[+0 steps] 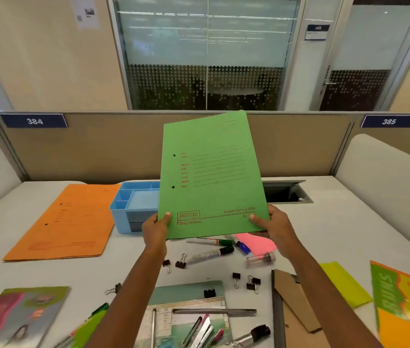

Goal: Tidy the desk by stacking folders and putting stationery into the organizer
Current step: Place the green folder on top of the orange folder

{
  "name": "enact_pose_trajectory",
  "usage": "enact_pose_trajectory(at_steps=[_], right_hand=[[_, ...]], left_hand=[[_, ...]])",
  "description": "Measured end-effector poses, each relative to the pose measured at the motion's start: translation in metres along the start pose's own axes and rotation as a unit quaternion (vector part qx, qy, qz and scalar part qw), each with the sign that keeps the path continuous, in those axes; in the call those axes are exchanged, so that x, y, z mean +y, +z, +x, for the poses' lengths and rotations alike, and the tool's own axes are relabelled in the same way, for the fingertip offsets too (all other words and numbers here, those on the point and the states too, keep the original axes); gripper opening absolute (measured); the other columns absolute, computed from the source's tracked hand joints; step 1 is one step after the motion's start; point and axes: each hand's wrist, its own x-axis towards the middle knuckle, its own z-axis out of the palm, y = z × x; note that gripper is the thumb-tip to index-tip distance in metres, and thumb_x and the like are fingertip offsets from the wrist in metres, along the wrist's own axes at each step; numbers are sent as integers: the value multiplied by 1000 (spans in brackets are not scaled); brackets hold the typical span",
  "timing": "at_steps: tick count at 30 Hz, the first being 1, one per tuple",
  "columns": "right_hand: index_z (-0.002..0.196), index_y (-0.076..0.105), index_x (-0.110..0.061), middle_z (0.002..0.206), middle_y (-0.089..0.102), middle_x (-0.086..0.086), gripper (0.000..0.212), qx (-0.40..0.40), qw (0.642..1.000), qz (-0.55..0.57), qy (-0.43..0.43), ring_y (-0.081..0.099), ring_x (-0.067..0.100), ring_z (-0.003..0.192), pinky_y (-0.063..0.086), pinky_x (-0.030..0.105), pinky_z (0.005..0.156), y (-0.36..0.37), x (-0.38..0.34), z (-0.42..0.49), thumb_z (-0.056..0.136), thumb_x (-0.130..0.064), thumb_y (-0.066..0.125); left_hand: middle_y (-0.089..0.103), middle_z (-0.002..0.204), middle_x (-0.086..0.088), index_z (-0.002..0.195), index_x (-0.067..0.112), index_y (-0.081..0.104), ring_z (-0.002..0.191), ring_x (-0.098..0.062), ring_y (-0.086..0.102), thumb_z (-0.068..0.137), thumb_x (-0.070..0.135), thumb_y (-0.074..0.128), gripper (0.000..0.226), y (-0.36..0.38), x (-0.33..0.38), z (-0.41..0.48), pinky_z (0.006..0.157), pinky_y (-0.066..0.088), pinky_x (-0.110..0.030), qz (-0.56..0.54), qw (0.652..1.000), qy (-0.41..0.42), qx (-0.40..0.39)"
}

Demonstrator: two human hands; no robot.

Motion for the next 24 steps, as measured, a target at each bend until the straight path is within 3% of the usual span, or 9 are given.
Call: enact_pose_trajectory(at_steps=[2, 4, 9, 14, 20, 24], right_hand=[[112, 53, 2, 112, 61, 21, 28, -20, 999, -46, -2, 65, 17, 79, 57, 17, 60, 22, -5, 1, 84, 4, 56], [110, 53, 0, 115, 61, 21, 26, -28, 996, -83, -6, 63, 26, 90, 57, 26, 70, 44, -8, 1, 84, 4, 56], [117, 48, -1, 117, 59, 19, 37, -3, 991, -135, -25, 59, 31, 103, 52, 42, 86, 102, -12, 2, 82, 3, 60], [121, 46, -2, 119, 58, 17, 42, -19, 987, -160, -20, 57, 29, 106, 51, 37, 87, 153, -11, 6, 82, 2, 61], [118, 53, 1, 120, 60, 18, 35, -44, 984, -172, -9, 58, 29, 108, 48, 38, 94, 218, -8, 17, 83, 3, 59], [114, 56, 1, 116, 61, 16, 33, -39, 983, -178, -15, 58, 24, 102, 46, 29, 85, 267, -5, 21, 82, 2, 60]], left_hand=[[59, 114, -19, 116, -4, 55, 94, -27, 53, 92, 4, 52, 27, -22, 2, 10, 92, 46, -44, 18, 999, 9, 27], [59, 115, -19, 117, -3, 55, 94, -27, 54, 92, 4, 51, 27, -41, 4, 18, 90, 48, -43, 25, 999, 20, 43], [55, 102, -13, 116, -5, 55, 88, -24, 50, 93, -1, 46, 25, -86, 13, 34, 61, 44, -27, 18, 995, 62, 73], [57, 110, -14, 123, -3, 52, 88, -23, 52, 94, 1, 45, 30, -131, 23, 61, 78, 43, -33, 39, 991, 74, 107], [60, 109, -16, 118, -2, 55, 87, -26, 53, 95, 3, 44, 26, -193, 28, 100, 82, 45, -39, 81, 983, 74, 145], [60, 111, -21, 117, -4, 56, 85, -26, 51, 93, 1, 46, 26, -233, 30, 125, 78, 42, -35, 103, 977, 70, 174]])
